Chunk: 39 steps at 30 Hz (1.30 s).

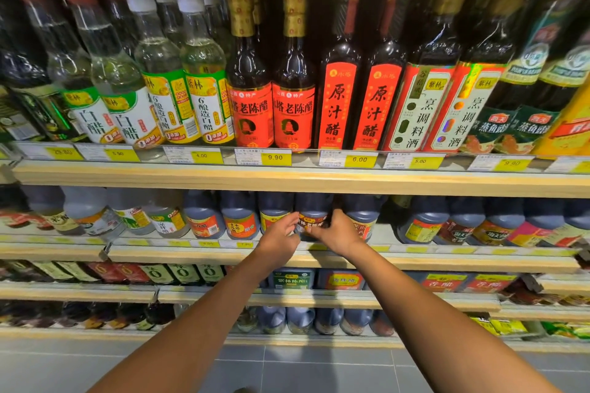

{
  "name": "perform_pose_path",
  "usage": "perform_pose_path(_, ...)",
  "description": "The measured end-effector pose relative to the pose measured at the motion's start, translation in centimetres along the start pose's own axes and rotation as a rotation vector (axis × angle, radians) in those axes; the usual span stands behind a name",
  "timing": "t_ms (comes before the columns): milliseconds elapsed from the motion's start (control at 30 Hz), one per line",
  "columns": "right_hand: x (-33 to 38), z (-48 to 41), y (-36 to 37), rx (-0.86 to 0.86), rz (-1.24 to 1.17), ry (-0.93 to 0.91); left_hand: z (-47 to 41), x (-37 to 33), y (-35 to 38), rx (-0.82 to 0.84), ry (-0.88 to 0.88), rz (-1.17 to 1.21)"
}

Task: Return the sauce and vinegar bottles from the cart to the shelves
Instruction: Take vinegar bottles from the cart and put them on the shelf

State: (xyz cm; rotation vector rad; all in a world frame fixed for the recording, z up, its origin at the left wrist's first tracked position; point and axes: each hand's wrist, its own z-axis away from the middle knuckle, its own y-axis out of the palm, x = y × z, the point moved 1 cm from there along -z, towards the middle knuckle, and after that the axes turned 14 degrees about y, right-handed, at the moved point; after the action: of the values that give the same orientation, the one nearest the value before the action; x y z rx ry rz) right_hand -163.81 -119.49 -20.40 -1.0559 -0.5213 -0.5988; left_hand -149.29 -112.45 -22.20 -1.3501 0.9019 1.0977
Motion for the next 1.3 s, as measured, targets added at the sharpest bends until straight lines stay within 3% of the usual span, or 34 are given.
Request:
perform_pose_path(167, -0.3, 3.0, -1.6, -0.016, 0.083, -0.099, 2.8, -2.5, -1.0, -0.059, 0.070, -0.150)
perform_pose_path(333, 0.1, 6.0, -2.7, -0.079, 0.292, -0.275, 7.0, -4.9, -3.2, -0.092, 0.245, -0.558)
perform_pose_path(533, 3.1, 9.7, -2.8, -0.170, 0.592, -0.531, 11.3, -5.2, -8.0, -0.150, 0.324, -0.945)
perform_pose_path(667, 6.6, 11.9, -0.6, -0.200, 0.659, -0.688, 14.4, -4.8, -12.6, -0.237, 0.365, -1.116)
perform_pose_path(900, 15.3, 16.3, 7.9, -0.191, 0.645, -0.900, 23.6, -1.6, -23.6, -0.386, 0.236, -1.116)
perform_pose_path(1100, 26.3, 23.7, 20.3, -0.170, 0.588, -1.174, 35.9, 1.3, -36.7, -0.579, 0.111, -1.210)
perform_pose_path(1300, 34.9, 31.8, 32.4, -0.156, 0.508, -1.283, 47.1, 3.7, -48.9, -0.680, -0.040, -1.274)
